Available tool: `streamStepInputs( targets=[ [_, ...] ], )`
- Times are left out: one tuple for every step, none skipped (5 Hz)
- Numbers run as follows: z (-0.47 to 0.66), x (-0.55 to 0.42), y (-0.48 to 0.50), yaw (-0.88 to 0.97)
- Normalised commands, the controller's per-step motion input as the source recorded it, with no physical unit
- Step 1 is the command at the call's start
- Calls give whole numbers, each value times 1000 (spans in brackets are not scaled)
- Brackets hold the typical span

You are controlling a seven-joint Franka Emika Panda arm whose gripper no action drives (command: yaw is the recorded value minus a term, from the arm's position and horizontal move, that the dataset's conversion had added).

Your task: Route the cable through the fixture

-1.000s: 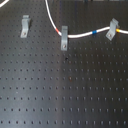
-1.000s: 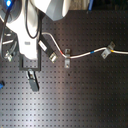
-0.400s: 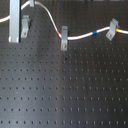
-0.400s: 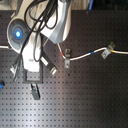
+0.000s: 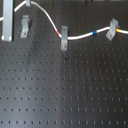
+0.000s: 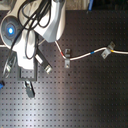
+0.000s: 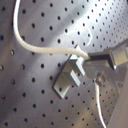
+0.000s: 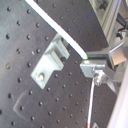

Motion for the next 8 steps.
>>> streamStepInputs(
  targets=[
    [384,-234,305,0],
    [348,-226,264,0],
    [153,-248,25,80],
    [9,-287,11,111],
    [199,-310,119,117],
    [319,-259,164,97],
    [318,-295,176,109],
    [270,-155,352,71]
  ],
)
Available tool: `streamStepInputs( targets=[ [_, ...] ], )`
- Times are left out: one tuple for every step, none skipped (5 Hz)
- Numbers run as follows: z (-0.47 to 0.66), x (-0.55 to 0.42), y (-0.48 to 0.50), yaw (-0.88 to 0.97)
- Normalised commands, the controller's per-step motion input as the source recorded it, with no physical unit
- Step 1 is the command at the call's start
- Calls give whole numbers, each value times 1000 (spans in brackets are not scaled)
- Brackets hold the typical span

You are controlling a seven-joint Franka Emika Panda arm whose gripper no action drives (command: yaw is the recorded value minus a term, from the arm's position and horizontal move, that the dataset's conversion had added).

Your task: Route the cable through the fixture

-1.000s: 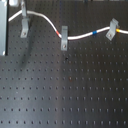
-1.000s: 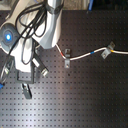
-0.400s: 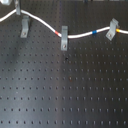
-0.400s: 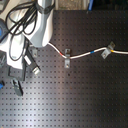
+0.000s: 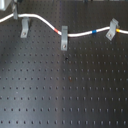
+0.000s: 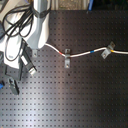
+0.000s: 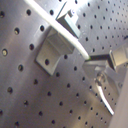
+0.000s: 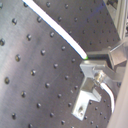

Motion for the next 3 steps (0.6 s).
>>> streamStepInputs(
  targets=[
    [291,-138,306,63],
    [300,-97,138,60],
    [21,0,0,0]
  ],
)
